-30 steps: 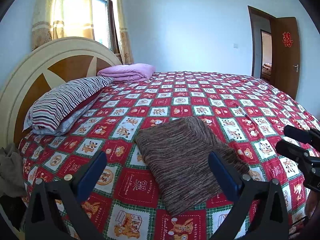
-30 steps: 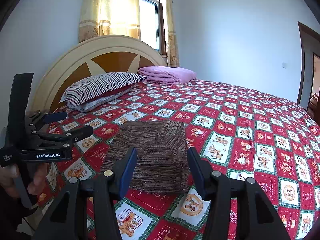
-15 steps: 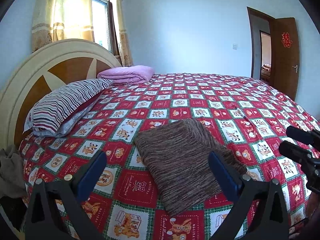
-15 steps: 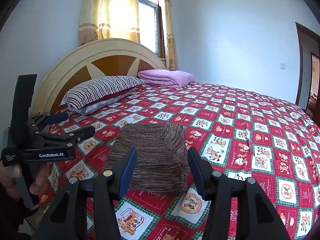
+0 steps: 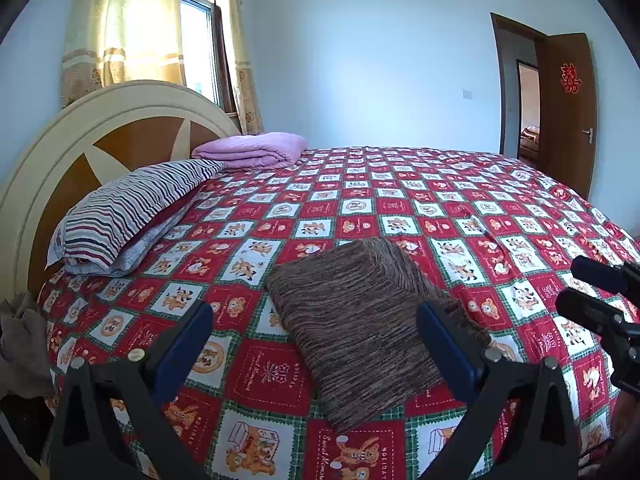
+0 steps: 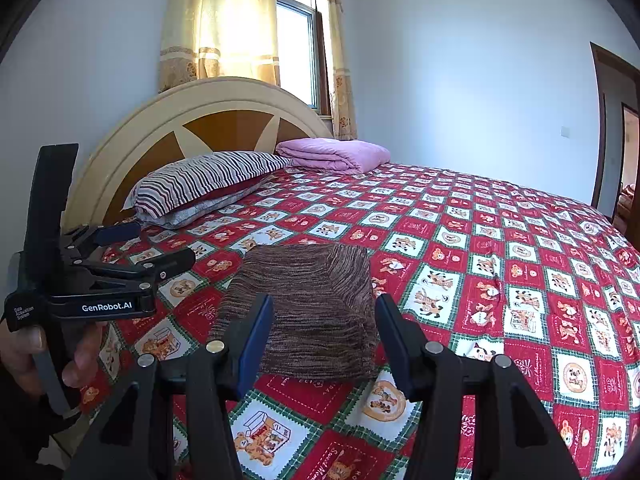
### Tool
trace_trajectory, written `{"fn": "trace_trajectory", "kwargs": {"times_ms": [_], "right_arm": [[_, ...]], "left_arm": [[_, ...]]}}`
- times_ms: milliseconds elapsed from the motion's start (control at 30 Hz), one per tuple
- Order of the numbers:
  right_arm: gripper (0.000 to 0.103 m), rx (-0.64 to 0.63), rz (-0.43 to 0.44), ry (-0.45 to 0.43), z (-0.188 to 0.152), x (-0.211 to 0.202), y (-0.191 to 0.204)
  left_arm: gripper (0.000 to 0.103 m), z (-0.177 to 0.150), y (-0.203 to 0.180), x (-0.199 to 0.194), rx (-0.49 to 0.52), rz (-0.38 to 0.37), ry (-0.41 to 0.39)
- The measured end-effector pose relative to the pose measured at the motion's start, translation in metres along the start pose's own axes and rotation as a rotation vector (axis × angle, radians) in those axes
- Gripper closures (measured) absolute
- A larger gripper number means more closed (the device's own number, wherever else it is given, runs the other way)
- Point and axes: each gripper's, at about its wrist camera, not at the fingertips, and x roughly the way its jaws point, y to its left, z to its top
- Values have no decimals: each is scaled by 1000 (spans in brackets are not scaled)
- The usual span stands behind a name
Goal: Fold small clothes
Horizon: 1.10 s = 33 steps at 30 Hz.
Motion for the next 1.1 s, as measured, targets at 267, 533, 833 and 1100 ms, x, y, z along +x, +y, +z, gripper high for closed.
{"fn": "trace_trajectory", "kwargs": {"times_ms": [267,533,833,1100], "right_arm": [[48,0,0,-1,-1,0,1],[48,11,-10,-28,0,-6,0],[48,33,-23,-47,1,-8,-5],[48,18,-17,-37,0,-6,-1]], "left_arm": [[0,-1,-2,-1,2,2,0],[0,0,-2,-1,0,-15,1],[0,3,-4,-10,5,-11,-28],[0,4,2,-4,-1,-14,-4]]}}
